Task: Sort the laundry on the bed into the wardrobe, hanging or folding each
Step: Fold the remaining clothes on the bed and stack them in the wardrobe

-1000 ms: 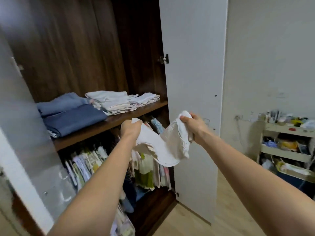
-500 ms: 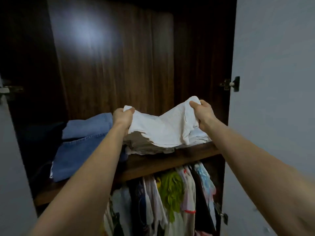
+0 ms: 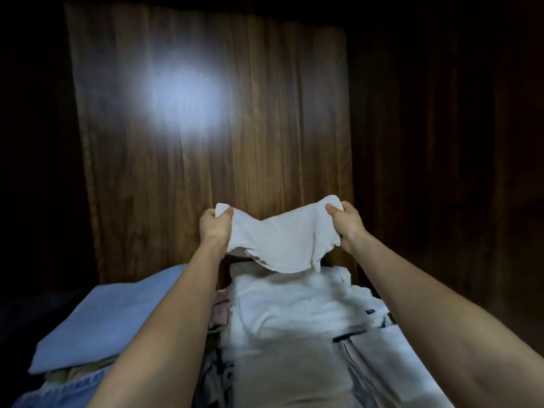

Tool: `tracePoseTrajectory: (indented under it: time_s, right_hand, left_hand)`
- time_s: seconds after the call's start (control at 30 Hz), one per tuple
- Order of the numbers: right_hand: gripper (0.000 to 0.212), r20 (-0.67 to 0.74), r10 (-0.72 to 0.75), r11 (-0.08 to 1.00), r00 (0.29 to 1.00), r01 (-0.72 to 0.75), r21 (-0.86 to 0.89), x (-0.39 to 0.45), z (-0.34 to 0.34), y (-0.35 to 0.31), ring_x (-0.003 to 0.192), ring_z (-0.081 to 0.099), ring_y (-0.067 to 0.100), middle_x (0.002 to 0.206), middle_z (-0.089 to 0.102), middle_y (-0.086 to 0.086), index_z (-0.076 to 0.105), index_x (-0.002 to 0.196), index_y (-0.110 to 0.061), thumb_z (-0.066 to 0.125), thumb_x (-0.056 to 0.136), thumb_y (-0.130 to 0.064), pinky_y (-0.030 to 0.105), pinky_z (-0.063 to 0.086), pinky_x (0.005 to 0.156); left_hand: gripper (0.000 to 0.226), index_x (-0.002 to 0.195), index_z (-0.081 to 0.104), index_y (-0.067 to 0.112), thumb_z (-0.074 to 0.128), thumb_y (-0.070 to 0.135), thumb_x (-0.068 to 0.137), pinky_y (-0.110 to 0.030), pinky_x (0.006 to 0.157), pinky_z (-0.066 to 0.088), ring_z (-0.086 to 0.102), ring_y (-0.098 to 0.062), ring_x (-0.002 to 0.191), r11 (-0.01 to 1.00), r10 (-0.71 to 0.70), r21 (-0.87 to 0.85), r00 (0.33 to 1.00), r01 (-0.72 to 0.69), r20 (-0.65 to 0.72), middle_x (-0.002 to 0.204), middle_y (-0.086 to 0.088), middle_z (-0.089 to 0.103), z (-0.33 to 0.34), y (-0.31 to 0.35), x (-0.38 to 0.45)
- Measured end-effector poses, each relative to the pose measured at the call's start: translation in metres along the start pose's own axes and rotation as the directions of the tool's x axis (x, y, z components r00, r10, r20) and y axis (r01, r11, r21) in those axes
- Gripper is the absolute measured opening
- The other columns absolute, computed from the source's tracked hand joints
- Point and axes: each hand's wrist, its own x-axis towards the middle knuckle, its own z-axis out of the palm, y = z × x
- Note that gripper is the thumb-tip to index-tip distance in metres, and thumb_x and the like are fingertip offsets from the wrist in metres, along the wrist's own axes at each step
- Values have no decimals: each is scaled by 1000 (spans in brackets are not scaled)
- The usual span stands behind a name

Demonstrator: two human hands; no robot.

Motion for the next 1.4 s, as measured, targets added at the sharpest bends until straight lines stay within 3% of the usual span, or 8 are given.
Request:
tracePoseTrajectory:
  time_s: [0.2, 0.37, 0.53, 0.63, 0.73, 0.9, 1.13, 1.4]
  right_hand:
    - [23, -111, 281, 935, 953, -298, -193, 53, -35, 70, 89, 59, 29, 97, 61, 16, 56, 115, -1, 53, 93, -7, 33, 50, 64]
    - [32, -212, 308, 735, 928, -373, -566, 55, -81, 117, 103, 60, 31, 123, 59, 20, 55, 122, 4, 54, 91, -6, 36, 50, 81]
    - [25, -147, -48, 362, 988, -120, -924, 40, -89, 130, 110, 56, 35, 119, 60, 18, 56, 117, -3, 52, 94, -10, 41, 46, 90]
    - [46, 195, -139, 212, 971, 221, -952, 36, -85, 149, 131, 39, 30, 144, 43, 11, 39, 139, -15, 40, 100, -38, 45, 27, 107]
    - [56, 467, 76, 219, 881, 442, -870, 31, -78, 179, 146, 14, 22, 160, 16, 2, 24, 150, -27, 26, 100, -53, 43, 5, 116]
    - [61, 469, 337, 229, 816, 412, -882, 27, -81, 199, 146, 16, 24, 160, 15, 5, 21, 151, -25, 17, 99, -57, 46, 2, 118]
    - [36, 496, -41, 519, 867, 443, -731, -19, -52, 141, 111, 55, 32, 119, 62, 14, 58, 116, -7, 41, 100, -35, 37, 42, 92]
    - [18, 693, -279, 672, 665, 651, -353, -179, 31, 86, 86, 59, 36, 88, 67, 15, 58, 85, -11, 46, 95, -21, 39, 45, 69]
  left_hand:
    - [33, 117, 57, -12, 58, 8, 91, -30, 57, 46, 57, -28, 68, 904, -381, 230, 923, 361, 51, 89, -18, 61, 4, -80, 23]
    - [34, 122, 51, -12, 56, 8, 95, -29, 44, 37, 45, -25, 58, 746, -492, 530, 870, 402, 33, 70, -12, 48, 6, -111, -23]
    - [57, 131, 47, -5, 65, 30, 90, -41, 87, 49, 54, -35, 111, 582, -375, 765, 926, 276, -49, 124, -21, 55, 20, -103, -26]
    - [74, 152, 20, 16, 39, 59, 95, -49, 116, 14, 7, -34, 147, 310, -139, 949, 985, -55, 103, 160, -9, 11, 32, -115, -35]
    - [72, 154, 11, 26, 17, 66, 95, -51, 118, -2, -10, -29, 148, 146, -214, 948, 926, -284, 311, 162, -2, -4, 40, -146, -57]
    - [68, 150, 26, 21, 18, 62, 97, -52, 118, 7, 4, -30, 148, 75, -261, 957, 920, -282, 291, 160, -6, 13, 38, -157, -70]
    - [42, 126, 55, 12, 44, 41, 97, -41, 94, 39, 48, -32, 121, 186, 193, 962, 968, -198, 162, 131, -12, 53, 15, -94, -116]
    - [20, 99, 60, 16, 49, 32, 93, -38, 68, 43, 59, -32, 94, 189, 388, 981, 915, 37, -109, 102, -7, 64, -114, -35, -274]
